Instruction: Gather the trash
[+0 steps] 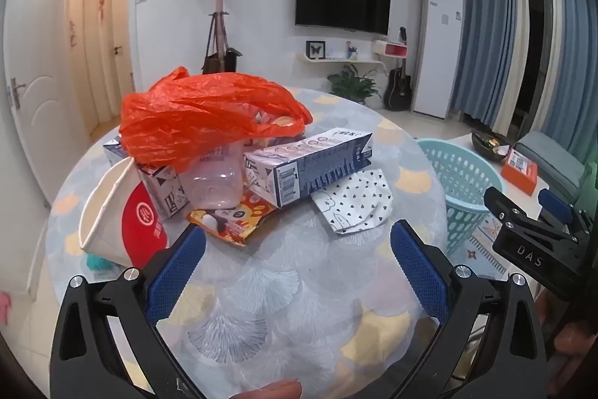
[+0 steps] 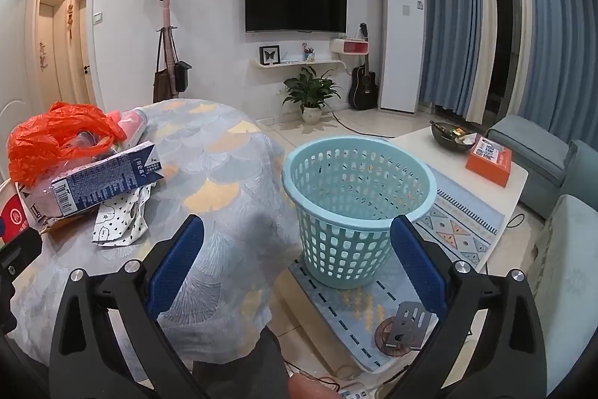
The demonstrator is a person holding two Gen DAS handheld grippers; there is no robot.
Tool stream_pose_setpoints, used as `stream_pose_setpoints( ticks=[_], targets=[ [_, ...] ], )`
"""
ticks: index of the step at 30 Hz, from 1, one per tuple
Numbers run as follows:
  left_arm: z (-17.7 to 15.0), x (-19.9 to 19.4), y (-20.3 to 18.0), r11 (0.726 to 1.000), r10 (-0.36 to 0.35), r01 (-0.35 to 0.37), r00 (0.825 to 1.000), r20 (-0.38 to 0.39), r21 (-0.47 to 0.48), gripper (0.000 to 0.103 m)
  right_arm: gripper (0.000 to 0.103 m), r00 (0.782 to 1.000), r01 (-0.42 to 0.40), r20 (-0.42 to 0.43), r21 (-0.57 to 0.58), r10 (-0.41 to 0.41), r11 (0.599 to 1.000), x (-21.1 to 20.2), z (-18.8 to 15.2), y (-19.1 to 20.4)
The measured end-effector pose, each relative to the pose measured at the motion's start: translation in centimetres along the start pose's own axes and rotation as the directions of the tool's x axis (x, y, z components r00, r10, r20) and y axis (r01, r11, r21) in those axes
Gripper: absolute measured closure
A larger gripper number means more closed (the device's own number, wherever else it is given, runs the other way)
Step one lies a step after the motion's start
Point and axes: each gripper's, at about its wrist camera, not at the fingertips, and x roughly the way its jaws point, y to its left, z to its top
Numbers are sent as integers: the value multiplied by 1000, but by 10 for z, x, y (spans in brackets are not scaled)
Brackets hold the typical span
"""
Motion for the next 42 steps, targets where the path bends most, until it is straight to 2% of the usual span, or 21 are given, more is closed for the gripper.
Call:
stream_pose_setpoints(
  ticks=[42],
  targets=[
    [-2,3,-4,1000,2,-2,1000,-6,5,7,8,1000,-9,-22,2,9,1000,3,-3,0]
  ],
)
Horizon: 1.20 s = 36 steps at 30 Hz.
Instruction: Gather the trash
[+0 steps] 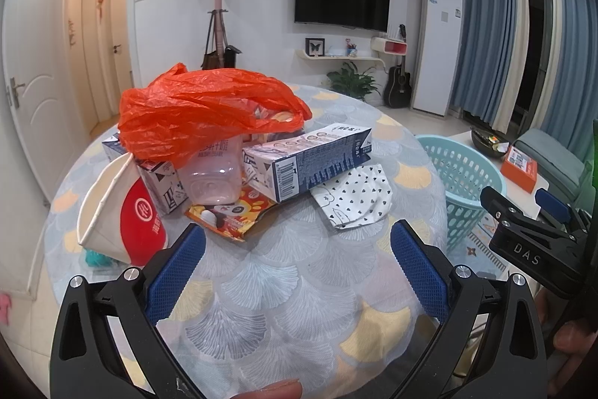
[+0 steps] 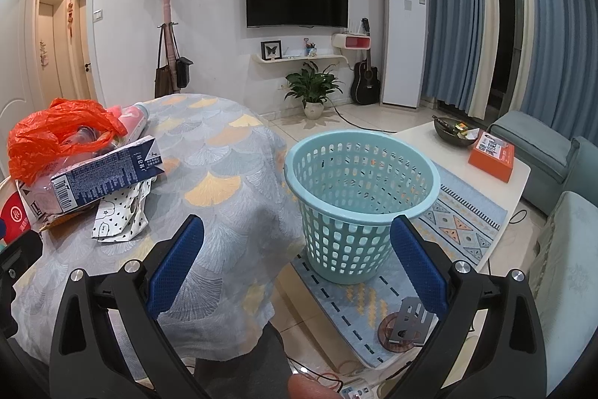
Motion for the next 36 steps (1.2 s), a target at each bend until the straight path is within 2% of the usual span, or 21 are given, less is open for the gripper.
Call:
stream_pose_setpoints(
  ticks=[36],
  targets=[
    [-3,0,0,1000,12,-12,1000,1,8,7,8,999,-40,8,-21,40,999,-4,8,11]
  ],
)
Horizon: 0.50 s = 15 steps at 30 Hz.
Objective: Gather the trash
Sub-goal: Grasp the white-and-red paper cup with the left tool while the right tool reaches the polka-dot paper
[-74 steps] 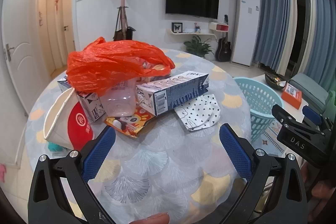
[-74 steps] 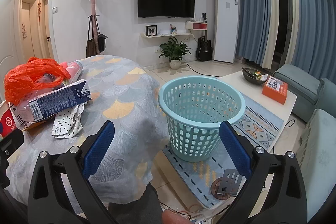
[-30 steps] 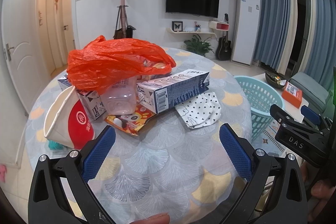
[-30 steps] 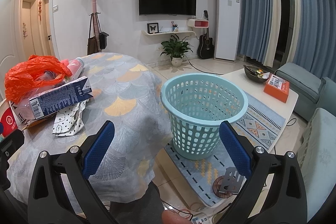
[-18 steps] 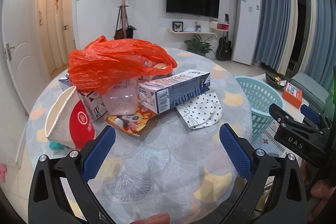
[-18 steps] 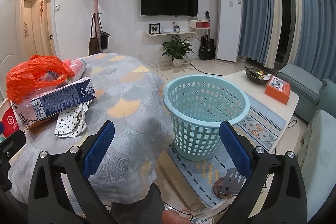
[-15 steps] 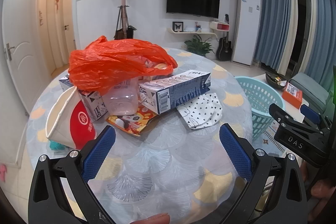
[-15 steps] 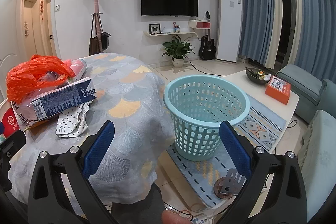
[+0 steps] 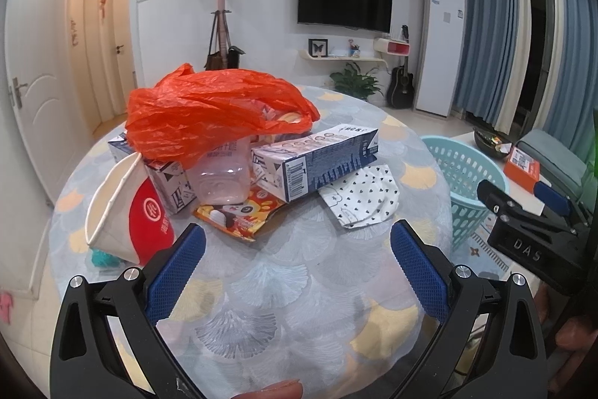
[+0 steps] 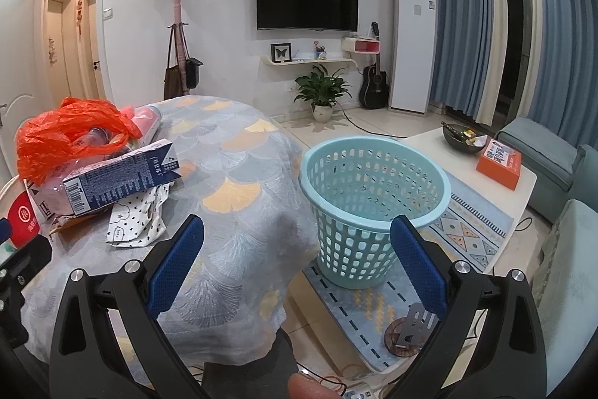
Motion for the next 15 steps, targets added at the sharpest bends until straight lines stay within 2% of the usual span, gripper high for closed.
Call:
stream_pose_setpoints(
  ticks=[2,3,5,6,9,13,15],
  targets=[
    [-4,-2,1,999,45,-45,999,19,12,7,8,1000,-8,2,-4,8,1000,0,0,1],
    [-6,-7,4,995,99,-99,994,52,7,7,8,1000,-10,3,-5,10,1000,0,0,2],
    [-10,-20,11,980,194,-197,970,144,7,7,8,1000,-22,2,-5,22,1000,1,0,3],
    [-12,-27,13,969,240,-248,951,194,18,7,8,999,-35,-2,-3,35,999,1,-1,5],
    [-12,-36,23,941,321,-338,911,257,24,7,8,996,-86,4,-4,86,996,0,-1,12],
    [-12,-26,44,923,376,-386,903,207,4,7,8,985,-164,42,-54,166,985,-8,1,34],
    [-12,-21,60,927,372,-373,913,167,-28,7,8,980,-189,52,-83,194,978,-11,1,46]
  ],
)
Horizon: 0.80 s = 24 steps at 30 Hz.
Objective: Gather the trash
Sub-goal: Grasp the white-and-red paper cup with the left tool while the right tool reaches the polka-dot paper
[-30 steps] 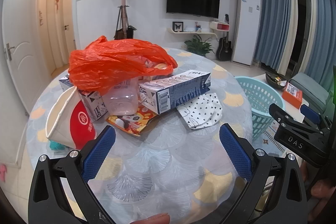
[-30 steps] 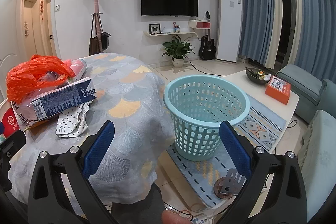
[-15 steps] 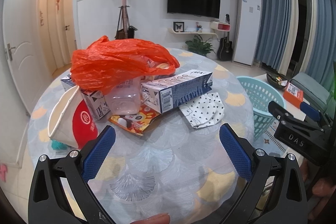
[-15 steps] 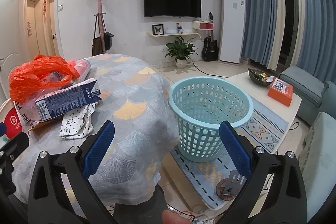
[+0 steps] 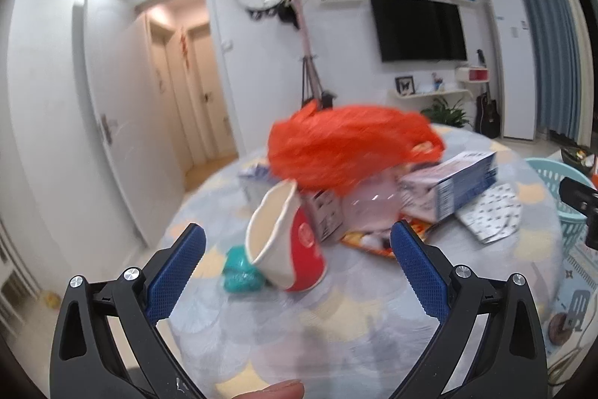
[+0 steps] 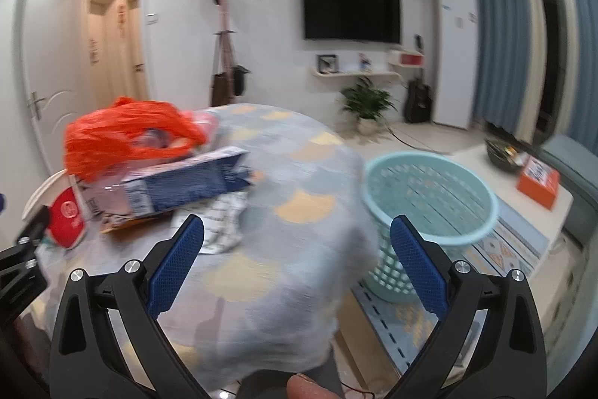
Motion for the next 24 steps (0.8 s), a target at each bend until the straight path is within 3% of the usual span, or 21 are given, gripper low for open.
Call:
stream_pose_setpoints(
  ticks=[7,11,12,15,17,23,24],
  targets=[
    [-4,40,21,996,-75,68,986,-146,-54,7,8,999,-40,-32,-26,39,999,16,5,17],
    [-3,65,26,990,-128,110,970,-206,-93,9,8,988,-101,-117,-9,99,995,38,5,18],
    [-2,68,29,985,-152,131,967,-206,-111,12,8,982,-123,-147,6,122,992,46,3,18],
    [-1,74,29,977,-191,166,960,-206,-133,34,8,966,-154,-201,49,161,987,66,0,15],
    [-2,77,29,977,-189,163,959,-211,-137,67,8,960,-163,-220,71,175,984,76,-1,13],
    [-6,65,38,968,-223,199,962,-157,-154,66,9,961,-145,-228,56,155,988,91,4,17],
    [-5,63,38,967,-226,203,963,-149,-153,66,15,962,-139,-229,46,145,989,93,5,20]
  ],
)
